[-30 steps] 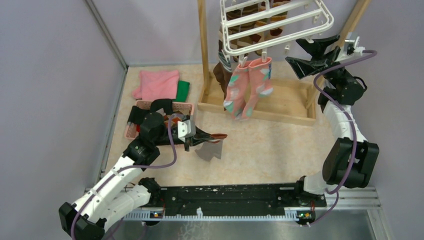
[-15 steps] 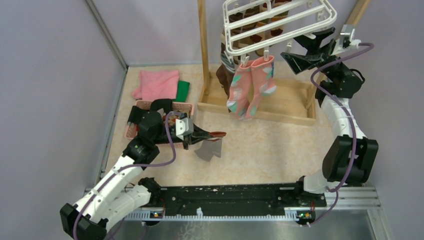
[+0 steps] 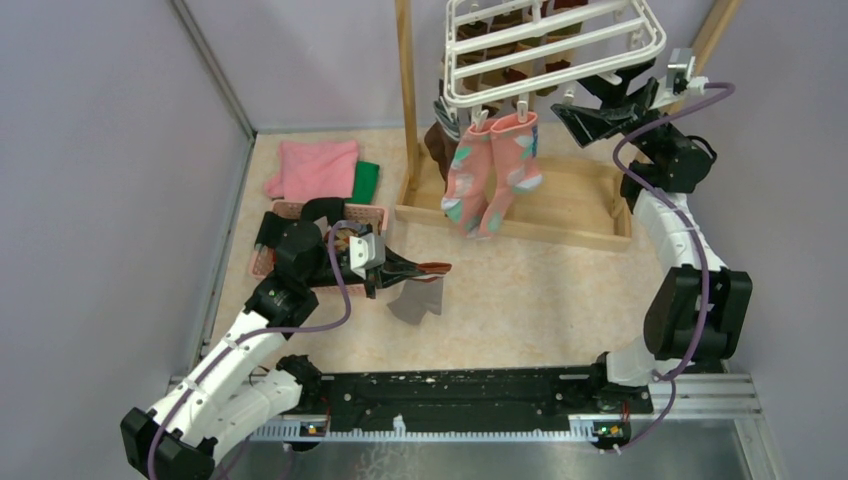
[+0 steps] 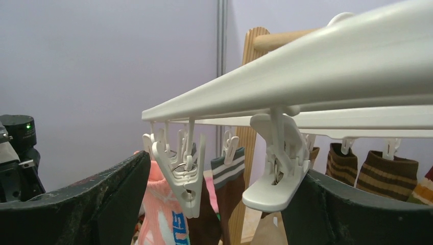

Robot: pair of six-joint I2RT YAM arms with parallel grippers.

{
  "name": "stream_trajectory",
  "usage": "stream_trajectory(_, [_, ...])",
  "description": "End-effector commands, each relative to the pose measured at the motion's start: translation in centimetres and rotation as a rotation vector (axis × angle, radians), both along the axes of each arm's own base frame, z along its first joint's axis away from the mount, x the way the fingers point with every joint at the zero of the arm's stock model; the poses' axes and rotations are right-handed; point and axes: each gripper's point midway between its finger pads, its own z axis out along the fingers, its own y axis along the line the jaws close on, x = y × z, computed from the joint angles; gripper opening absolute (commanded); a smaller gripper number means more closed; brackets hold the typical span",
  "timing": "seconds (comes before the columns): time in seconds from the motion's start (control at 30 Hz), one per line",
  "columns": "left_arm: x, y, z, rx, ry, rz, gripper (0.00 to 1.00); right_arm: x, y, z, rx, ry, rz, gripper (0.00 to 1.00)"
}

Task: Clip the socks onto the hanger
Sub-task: Open the clamp at the hanger.

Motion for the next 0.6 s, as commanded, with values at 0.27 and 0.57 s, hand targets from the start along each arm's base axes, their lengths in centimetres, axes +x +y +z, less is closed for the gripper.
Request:
stream_trajectory(0.27, [-0.34, -0.13, 0.73, -0.029, -0.035, -0.042, 0.0, -1.23, 0.35, 2.67, 0.055, -0.091, 0.003, 0.86])
stream_trajectory(0.57, [-0.34, -0.08, 0.7, -0.031, -0.032, -0.043, 0.0, -1.27, 0.81, 2.82, 0.076, -0.1, 0.013, 0.86])
